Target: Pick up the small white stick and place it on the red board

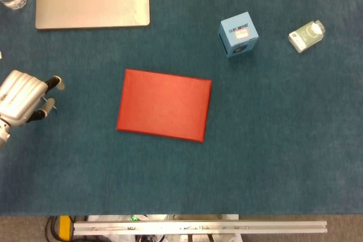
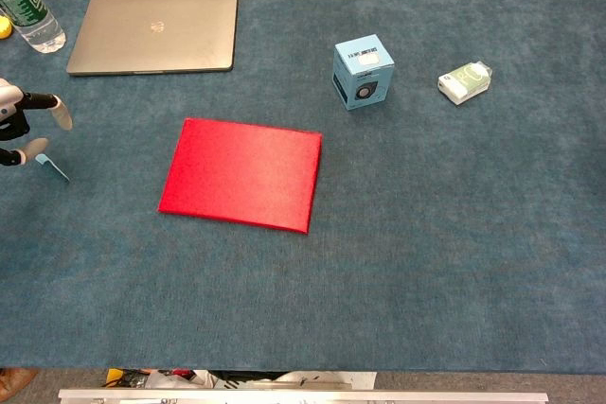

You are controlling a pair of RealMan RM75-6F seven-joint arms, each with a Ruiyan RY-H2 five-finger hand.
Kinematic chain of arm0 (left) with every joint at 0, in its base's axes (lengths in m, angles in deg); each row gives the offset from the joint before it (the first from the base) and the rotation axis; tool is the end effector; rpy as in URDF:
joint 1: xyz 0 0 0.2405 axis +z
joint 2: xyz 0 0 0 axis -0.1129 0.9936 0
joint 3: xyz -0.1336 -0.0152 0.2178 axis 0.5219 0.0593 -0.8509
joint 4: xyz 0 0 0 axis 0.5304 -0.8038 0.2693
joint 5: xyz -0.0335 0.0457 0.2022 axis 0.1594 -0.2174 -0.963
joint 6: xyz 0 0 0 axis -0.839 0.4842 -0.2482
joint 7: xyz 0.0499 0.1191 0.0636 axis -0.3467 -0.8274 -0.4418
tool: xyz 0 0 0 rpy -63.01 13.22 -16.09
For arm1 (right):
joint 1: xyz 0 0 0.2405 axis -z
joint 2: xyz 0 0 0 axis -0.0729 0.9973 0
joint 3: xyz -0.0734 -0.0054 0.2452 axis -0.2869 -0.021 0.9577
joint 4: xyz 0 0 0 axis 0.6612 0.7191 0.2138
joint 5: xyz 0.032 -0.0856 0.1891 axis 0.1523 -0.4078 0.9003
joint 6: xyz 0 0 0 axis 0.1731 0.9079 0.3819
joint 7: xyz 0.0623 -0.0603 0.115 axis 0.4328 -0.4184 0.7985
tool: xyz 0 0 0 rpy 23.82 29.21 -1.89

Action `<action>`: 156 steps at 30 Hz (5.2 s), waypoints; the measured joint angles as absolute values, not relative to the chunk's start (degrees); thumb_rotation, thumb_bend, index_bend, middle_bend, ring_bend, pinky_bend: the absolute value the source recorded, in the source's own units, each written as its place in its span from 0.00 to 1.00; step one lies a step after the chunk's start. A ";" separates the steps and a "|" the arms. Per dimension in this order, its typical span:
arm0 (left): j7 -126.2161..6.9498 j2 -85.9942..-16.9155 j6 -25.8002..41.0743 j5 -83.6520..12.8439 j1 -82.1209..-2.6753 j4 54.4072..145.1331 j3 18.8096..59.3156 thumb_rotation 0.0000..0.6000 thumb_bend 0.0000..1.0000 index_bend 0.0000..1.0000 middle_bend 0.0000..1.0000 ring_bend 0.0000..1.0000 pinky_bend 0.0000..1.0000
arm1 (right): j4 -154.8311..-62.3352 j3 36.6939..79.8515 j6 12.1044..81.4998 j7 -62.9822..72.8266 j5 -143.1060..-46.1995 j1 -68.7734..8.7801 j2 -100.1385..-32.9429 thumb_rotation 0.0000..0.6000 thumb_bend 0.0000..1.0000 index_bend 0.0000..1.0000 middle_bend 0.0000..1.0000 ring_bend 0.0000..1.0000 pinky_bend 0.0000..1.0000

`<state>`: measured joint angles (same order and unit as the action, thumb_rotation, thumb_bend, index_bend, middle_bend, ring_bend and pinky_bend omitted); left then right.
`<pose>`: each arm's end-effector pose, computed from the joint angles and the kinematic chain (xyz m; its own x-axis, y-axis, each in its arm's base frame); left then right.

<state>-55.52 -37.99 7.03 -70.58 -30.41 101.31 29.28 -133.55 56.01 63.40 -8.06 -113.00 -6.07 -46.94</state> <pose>-0.3088 0.2693 0.0968 0.6585 0.2227 0.7189 0.7304 -0.4193 -0.5391 -0.2735 -0.2238 0.1566 0.4577 0.0309 0.8886 -0.8879 -0.0353 0.4586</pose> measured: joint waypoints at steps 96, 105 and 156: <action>-54.01 -51.17 1.87 -70.95 -36.36 75.75 21.15 1.00 0.37 0.55 1.00 1.00 1.00 | -136.15 54.25 65.25 -11.41 -111.53 -4.28 -47.07 1.00 0.36 0.38 0.51 0.48 0.42; -53.64 -51.36 1.94 -70.68 -36.23 75.58 21.08 1.00 0.38 0.56 1.00 1.00 1.00 | -136.48 54.20 65.65 -11.54 -111.64 -4.01 -46.93 1.00 0.36 0.38 0.51 0.48 0.42; -79.06 -44.57 -5.02 -86.78 -55.96 110.07 26.07 1.00 0.38 0.54 1.00 1.00 1.00 | -134.43 54.52 64.76 -8.06 -110.45 -3.80 -45.98 1.00 0.36 0.38 0.51 0.49 0.42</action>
